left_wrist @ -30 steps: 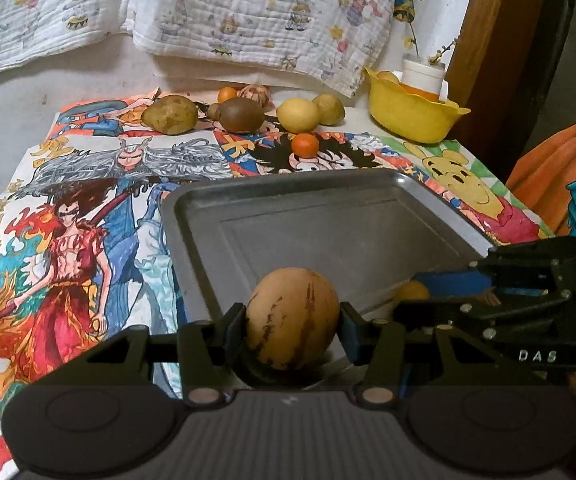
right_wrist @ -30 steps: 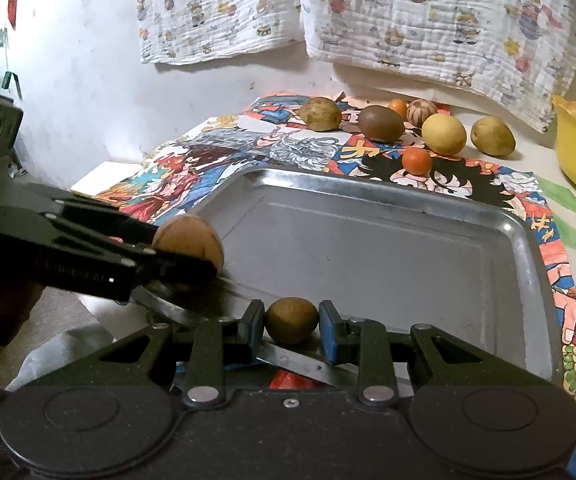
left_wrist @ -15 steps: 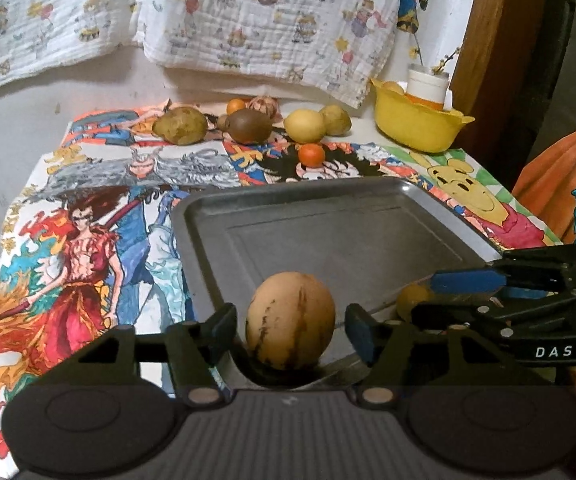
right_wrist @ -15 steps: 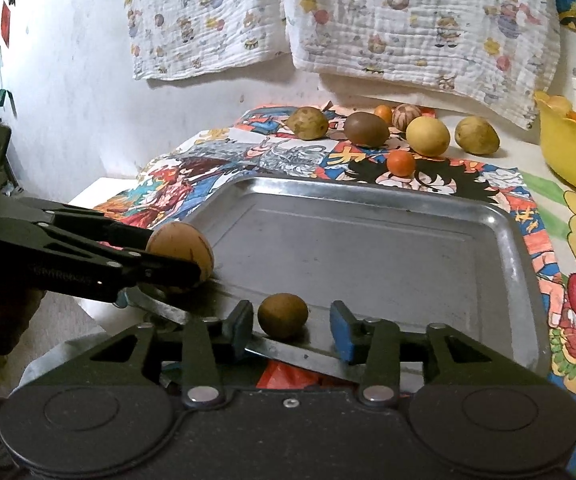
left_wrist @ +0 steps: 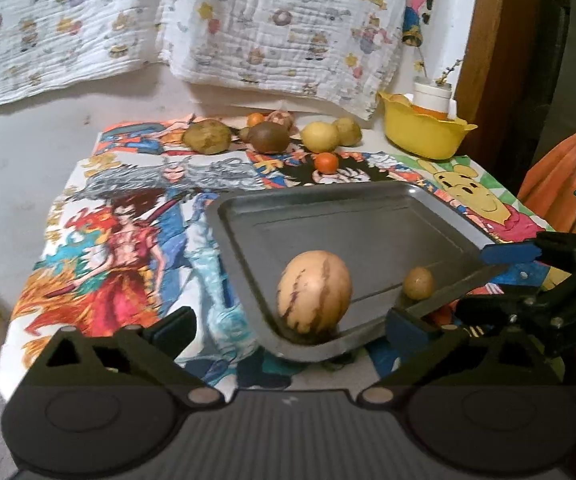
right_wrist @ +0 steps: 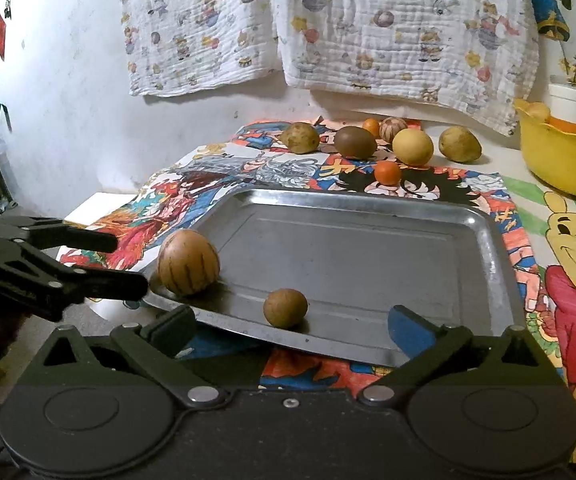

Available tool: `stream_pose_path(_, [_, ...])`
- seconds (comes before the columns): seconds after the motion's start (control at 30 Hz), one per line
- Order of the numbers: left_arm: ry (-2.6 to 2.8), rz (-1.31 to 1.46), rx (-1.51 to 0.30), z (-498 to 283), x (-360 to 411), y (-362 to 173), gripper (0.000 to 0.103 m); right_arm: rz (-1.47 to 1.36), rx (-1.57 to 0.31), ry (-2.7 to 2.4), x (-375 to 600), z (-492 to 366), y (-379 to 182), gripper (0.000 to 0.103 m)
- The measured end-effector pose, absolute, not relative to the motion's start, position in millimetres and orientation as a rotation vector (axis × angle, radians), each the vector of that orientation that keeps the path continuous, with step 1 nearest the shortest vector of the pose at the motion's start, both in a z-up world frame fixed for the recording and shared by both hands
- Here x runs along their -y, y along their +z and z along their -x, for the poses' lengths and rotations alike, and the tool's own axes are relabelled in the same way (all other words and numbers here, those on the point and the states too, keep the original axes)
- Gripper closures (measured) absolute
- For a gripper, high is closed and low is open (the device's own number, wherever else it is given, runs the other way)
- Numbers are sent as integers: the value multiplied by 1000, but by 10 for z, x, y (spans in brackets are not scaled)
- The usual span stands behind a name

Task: Organize fruits
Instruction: 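Carry both fruits into the tray and open both tools to release them, then move both open tools back to the row of fruits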

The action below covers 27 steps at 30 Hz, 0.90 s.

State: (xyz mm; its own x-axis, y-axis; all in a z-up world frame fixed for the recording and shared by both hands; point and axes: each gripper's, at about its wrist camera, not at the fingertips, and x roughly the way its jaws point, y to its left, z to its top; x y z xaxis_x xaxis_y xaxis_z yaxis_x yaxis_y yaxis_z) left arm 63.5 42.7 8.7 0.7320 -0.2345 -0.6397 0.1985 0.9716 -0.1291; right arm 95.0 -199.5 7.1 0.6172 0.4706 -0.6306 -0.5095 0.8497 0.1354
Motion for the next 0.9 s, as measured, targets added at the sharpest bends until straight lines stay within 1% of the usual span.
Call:
stream_pose_path(0.23, [-186,16,-722,-564,-599,129,0,86,-709,514,2022,-946,96,1])
stream_pose_path(0.43, [-133,11,-739,-667,-749,134,0,131,-691,474,2047,-1050,139,1])
stream_pose_path(0.63, [-92,45,-739,-908,-891,163,0,161,-676,438,2046,-1296,153,1])
stream_pose_path(0.9, [-76,36,-717,-1403,-955,135,0,111,-701,428,2028,-1827,129,1])
